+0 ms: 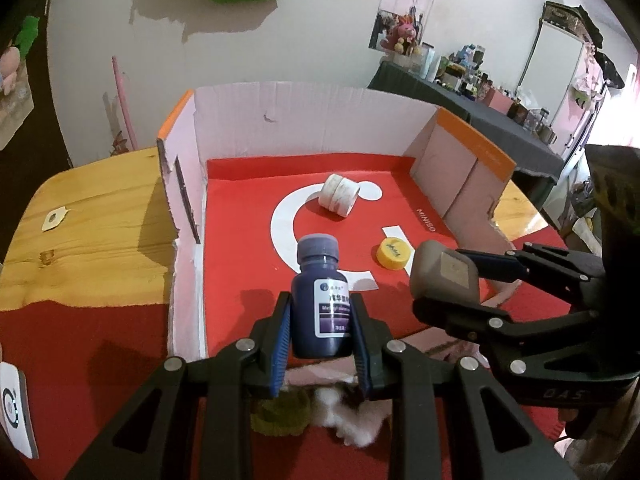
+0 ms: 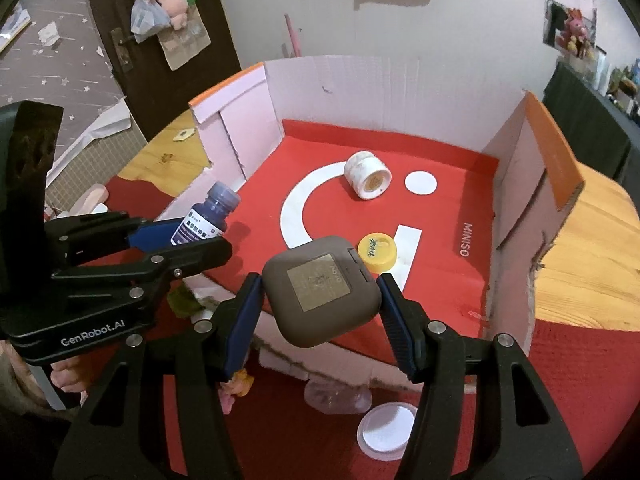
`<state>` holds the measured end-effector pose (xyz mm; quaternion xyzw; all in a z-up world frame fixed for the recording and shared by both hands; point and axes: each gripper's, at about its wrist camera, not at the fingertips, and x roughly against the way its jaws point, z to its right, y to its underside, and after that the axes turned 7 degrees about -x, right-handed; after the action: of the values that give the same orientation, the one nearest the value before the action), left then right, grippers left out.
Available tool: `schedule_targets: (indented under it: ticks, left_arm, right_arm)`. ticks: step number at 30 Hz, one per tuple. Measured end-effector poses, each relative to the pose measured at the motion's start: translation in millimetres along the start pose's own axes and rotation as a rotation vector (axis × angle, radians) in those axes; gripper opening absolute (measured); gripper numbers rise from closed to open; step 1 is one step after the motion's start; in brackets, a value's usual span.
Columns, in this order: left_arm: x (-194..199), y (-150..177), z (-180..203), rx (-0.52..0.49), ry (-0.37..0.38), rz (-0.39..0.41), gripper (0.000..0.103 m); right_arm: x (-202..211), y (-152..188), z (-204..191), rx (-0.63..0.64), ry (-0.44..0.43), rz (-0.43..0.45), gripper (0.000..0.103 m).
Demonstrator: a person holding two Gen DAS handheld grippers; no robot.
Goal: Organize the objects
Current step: 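Carry the navy bottle with left gripper while right gripper carries the grey case into the box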
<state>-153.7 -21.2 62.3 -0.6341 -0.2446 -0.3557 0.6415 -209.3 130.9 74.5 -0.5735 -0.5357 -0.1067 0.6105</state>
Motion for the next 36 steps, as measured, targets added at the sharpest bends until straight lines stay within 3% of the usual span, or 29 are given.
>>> schedule_targets:
  ticks: [18,36]
  left_arm:
    - [-33,-2,-12,0.005,0.016,-0.089,0.029]
    - [-51,-12,-16,-0.001,-0.003,-0.113,0.029]
  right_arm:
    - [-36,-8,7,-0.008,0.0,-0.107,0.056]
    - [-47,-17,23,-0.031,0.014,-0.106,0.056]
